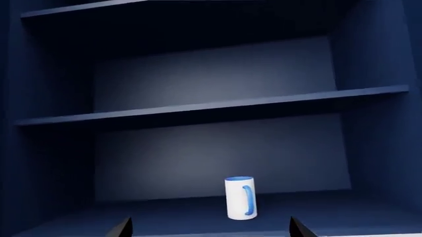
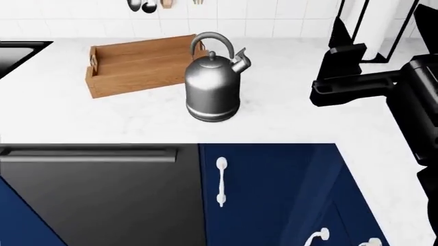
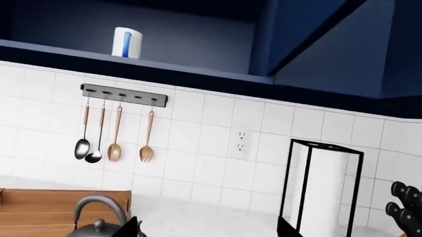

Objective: Pick the kettle from the counter and place it on the tray. Then pick the mug from the cabinet and place it on the tray. Then close the cabinet doors.

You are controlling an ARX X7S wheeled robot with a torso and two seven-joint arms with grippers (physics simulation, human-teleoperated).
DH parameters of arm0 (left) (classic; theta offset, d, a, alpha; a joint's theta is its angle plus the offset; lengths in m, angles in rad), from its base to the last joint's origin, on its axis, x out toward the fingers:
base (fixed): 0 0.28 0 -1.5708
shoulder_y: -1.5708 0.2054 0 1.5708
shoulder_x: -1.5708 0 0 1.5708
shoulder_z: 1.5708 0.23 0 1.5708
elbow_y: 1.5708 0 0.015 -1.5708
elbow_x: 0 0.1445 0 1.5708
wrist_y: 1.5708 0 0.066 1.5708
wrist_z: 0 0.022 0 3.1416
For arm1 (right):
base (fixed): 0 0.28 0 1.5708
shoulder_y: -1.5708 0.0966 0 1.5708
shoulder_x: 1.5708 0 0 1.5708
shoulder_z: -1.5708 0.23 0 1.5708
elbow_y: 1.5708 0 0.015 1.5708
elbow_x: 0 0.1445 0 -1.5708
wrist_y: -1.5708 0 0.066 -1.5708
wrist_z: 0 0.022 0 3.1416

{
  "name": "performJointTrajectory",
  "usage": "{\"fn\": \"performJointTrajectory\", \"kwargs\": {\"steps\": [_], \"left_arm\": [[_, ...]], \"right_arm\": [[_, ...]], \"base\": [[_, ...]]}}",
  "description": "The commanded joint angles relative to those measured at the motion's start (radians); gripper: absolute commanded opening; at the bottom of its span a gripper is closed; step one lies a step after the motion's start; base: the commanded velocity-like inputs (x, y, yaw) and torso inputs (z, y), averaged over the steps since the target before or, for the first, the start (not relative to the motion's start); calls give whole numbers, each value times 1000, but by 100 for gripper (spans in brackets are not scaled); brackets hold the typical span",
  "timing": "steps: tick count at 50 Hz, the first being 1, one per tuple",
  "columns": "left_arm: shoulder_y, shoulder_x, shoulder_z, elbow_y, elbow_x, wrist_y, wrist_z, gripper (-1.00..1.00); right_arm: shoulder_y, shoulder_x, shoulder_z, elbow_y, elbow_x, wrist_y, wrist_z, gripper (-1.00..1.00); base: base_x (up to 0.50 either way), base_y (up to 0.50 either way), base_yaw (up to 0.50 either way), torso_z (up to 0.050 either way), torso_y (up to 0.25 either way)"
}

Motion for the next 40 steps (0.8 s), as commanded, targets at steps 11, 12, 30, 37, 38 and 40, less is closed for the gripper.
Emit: {"fn": "performJointTrajectory", "kwargs": {"steps": [11,12,30,37,38,40], "left_arm": [[0,0,-2,-8,-12,1,-3,100],[0,0,2,-7,-15,1,-2,100],[0,0,17,-13,-63,3,-23,100],[0,0,19,-20,-69,7,-25,100],[0,0,23,-21,-70,7,-24,100],[0,0,26,-29,-77,13,-27,100]], "right_arm": [[-8,12,-19,-3,-33,-14,-28,100],[-8,13,-21,-4,-31,-16,-26,100],[-17,26,-33,-12,-49,-35,-43,100],[-30,27,-32,-16,-68,-39,-60,100],[-33,27,-31,-17,-72,-40,-63,100],[-37,27,-31,-18,-77,-41,-68,100]], "base": [[500,0,0,0,0],[500,0,0,0,0],[500,0,0,0,1],[500,0,0,0,1],[500,0,0,0,0],[500,0,0,0,0]]}}
